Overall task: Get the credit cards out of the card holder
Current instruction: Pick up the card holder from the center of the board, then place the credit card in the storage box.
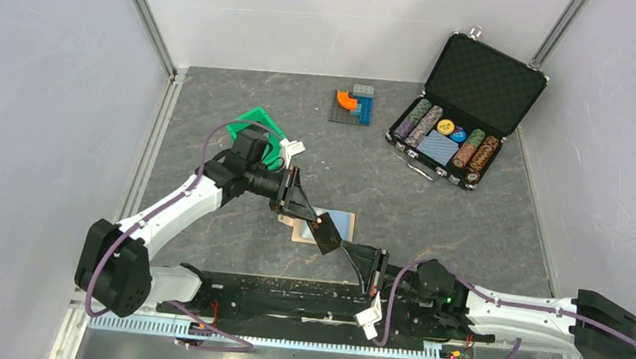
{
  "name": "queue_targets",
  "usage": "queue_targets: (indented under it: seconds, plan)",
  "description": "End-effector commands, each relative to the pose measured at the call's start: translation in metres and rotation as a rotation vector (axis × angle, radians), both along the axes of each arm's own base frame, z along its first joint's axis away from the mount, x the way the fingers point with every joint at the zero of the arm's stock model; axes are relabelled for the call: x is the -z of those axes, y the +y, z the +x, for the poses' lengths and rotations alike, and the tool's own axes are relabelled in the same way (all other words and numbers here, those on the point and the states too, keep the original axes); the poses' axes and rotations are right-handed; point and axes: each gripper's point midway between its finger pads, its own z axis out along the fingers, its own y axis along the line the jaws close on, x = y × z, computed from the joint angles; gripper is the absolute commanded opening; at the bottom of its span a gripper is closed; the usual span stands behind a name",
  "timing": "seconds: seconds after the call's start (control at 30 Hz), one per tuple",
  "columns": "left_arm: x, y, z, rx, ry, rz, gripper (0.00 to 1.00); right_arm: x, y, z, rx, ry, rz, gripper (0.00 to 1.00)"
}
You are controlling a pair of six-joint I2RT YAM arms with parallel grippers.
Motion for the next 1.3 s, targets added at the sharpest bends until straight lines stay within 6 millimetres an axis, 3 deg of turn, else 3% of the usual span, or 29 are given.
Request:
queue_targets:
  seconds: [0.0, 0.27, 0.33, 0.4, 0.5, 0.73, 0.87, 1.13, 1.27]
  plan:
    - [-0.003, -0.004, -0.006, 0.046, 0.002, -0.042, 0.33, -0.016, 0.003, -0.004, -0.024, -0.010, 0.050, 0.00]
    - [-0.001, -0.006, -0.006, 0.053, 0.017, -0.045, 0.27, -0.013, 0.004, -0.005, -0.025, -0.003, 0.042, 0.00]
    - [-0.003, -0.007, -0.005, 0.052, 0.020, -0.058, 0.20, -0.011, 0.004, -0.005, -0.021, -0.002, 0.036, 0.00]
    - [-0.005, -0.009, -0.005, 0.050, 0.022, -0.071, 0.05, -0.011, 0.004, -0.005, -0.019, 0.001, 0.036, 0.00]
    - [-0.007, -0.010, -0.005, 0.046, 0.035, -0.095, 0.02, -0.010, 0.004, -0.002, -0.006, 0.012, 0.036, 0.00]
    - [-0.001, -0.005, 0.010, -0.045, 0.025, -0.059, 0.02, -0.006, 0.002, 0.002, 0.011, 0.110, 0.061, 0.40]
    - [-0.007, 0.005, 0.035, -0.159, -0.006, -0.048, 0.02, 0.005, 0.005, 0.002, 0.008, 0.241, 0.055, 0.54]
    - [-0.036, 0.060, 0.109, -0.579, -0.218, 0.036, 0.02, -0.001, -0.001, 0.008, 0.017, 0.513, 0.246, 0.59]
    - [-0.045, 0.098, 0.146, -0.832, -0.255, 0.059, 0.02, -0.018, -0.009, 0.018, 0.040, 0.752, 0.459, 0.60]
